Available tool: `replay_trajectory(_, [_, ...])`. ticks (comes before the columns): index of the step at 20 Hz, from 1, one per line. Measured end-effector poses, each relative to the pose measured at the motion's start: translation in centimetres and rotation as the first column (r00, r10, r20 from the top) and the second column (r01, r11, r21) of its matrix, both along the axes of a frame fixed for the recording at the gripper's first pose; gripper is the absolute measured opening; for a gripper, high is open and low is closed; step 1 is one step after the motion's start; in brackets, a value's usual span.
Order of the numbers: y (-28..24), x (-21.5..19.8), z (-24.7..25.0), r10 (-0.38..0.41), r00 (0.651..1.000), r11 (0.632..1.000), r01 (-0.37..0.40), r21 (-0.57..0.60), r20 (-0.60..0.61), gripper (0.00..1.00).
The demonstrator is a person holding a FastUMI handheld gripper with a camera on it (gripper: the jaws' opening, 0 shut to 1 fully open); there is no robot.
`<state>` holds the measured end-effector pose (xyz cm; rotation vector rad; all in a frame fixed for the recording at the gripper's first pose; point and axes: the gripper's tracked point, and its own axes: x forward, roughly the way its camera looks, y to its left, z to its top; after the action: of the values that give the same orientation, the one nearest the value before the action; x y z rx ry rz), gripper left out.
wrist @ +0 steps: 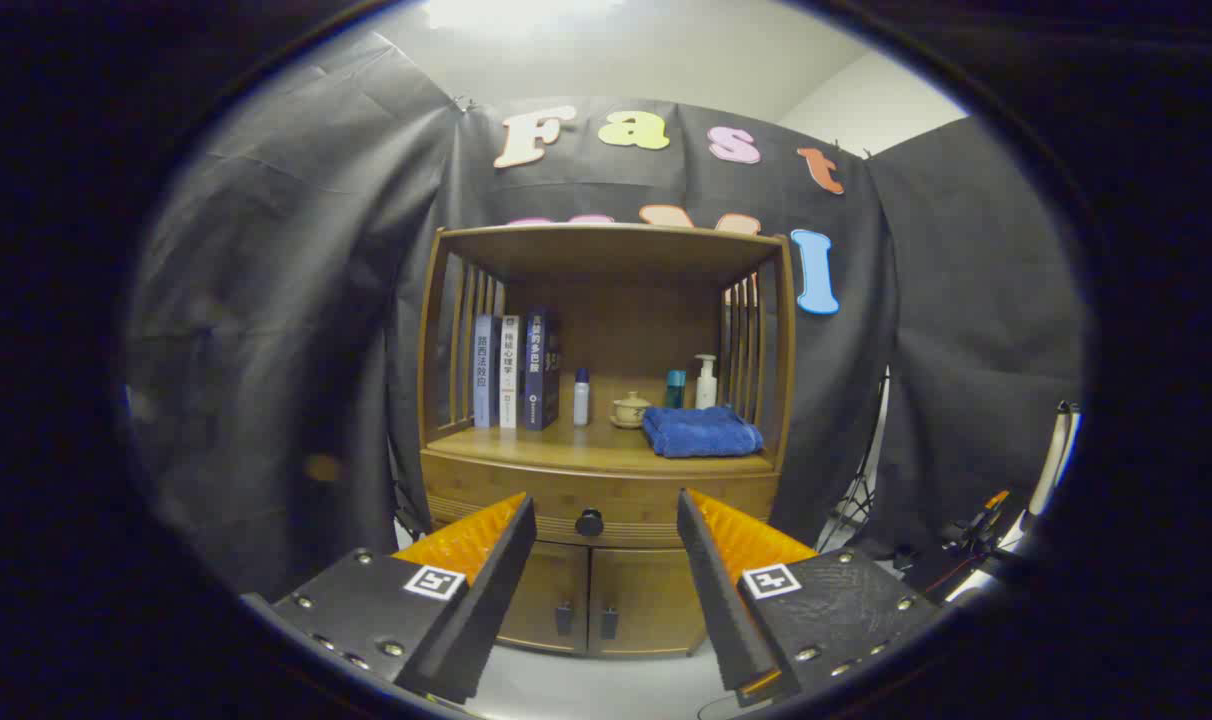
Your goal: Pull open the drawer, take out the items inside it, and place them on the countertop above the cabinet.
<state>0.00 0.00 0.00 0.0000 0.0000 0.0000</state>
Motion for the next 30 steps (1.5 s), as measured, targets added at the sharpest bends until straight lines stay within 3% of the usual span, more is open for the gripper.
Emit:
replay_trajectory(14, [-0.9, 0.5, -0.5, -0.026, 1.0, 0.999, 0.026, 0.019, -0.012, 0.86])
replay_trajectory(16, [-1.5, 2.6, -1.4, -0.054, 0.998, 0.998, 0.055, 0.028, -0.028, 0.86])
replay_trajectory(25, [1.8, 16.8, -9.6, 0.015, 0.982, 0.997, 0.0, 0.079, -0.186, 0.82])
replay_trajectory(30, [3.0, 21.6, -14.7, 0.054, 0.955, 0.994, -0.022, 0.11, -0.291, 0.82])
